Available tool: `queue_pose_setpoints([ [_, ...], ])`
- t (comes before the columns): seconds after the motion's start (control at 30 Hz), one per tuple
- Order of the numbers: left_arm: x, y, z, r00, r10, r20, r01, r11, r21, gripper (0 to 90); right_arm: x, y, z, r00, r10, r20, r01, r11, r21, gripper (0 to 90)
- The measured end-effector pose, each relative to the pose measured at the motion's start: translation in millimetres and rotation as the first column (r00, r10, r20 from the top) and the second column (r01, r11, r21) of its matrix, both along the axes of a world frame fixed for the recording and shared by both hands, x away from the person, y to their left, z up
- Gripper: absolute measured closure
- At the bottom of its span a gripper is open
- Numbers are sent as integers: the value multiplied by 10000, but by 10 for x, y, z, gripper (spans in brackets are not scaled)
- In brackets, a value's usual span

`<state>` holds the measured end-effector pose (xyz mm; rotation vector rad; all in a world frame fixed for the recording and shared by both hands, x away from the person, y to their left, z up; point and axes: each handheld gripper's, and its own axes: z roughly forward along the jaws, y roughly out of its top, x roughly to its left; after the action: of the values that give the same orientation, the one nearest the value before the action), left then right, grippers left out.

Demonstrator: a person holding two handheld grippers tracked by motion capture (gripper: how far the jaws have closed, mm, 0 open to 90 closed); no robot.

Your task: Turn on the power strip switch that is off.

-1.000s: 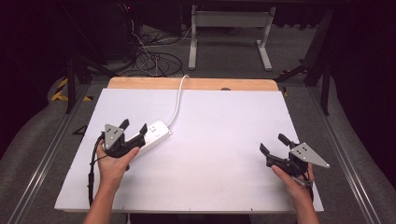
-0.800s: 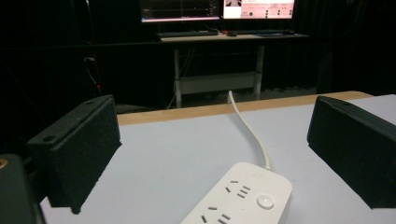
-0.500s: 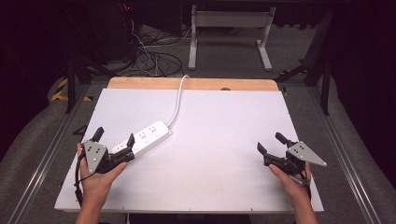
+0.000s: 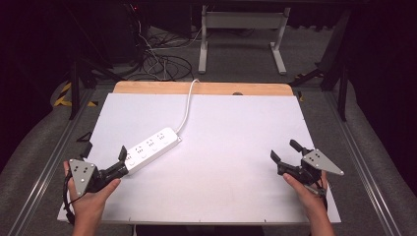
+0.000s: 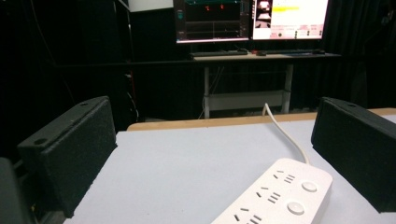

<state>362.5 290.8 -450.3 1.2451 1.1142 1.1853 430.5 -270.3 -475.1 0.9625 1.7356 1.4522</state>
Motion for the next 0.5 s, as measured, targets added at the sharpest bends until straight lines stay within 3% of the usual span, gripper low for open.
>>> queue_pose_setpoints([
  [0.5, 57, -27, -31, 10000, -49, -32, 49, 9998, 202, 20, -25, -11, -2, 10000, -43, 6, 43, 10000, -48, 183],
])
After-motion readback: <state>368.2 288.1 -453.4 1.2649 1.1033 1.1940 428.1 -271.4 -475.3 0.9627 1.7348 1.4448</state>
